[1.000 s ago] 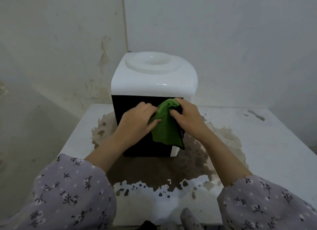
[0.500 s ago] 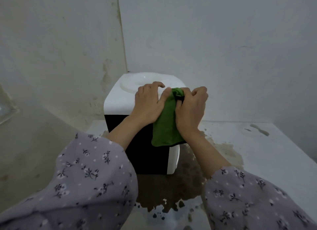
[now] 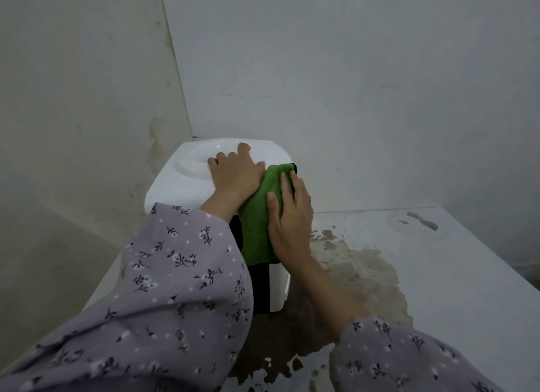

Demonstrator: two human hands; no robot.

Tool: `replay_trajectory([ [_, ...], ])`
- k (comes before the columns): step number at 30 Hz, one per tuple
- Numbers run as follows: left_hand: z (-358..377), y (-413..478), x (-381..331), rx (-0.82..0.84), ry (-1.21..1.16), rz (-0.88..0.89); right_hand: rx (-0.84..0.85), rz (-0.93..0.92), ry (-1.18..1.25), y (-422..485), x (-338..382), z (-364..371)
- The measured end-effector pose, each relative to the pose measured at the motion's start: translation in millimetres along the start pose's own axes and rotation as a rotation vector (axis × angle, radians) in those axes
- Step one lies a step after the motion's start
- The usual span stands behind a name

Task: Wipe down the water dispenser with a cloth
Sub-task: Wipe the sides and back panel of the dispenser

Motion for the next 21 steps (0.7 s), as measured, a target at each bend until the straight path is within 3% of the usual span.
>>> replay_trajectory([
  [5,-12,-7,7,-0.106,-0.132,0.110,-0.118,0.018,0.128,-4,-2,5],
  [12,-21,-13,17,-0.050,-0.326,0.298,-0.346,-0.014,-0.069,-26,28,4],
  [21,-42,-22,57,0.156,-0.519,0.613,-0.202,-0.178,-0.360,-74,114,55],
])
Point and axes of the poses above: each hand's wrist, its own y-axis towards the middle knuckle, its own z-axis out of the palm, x = y × z, the point moved 9 cm from there along y, towards the middle knuckle, and after that the axes turned 4 degrees about -z, right-handed, at the moved point
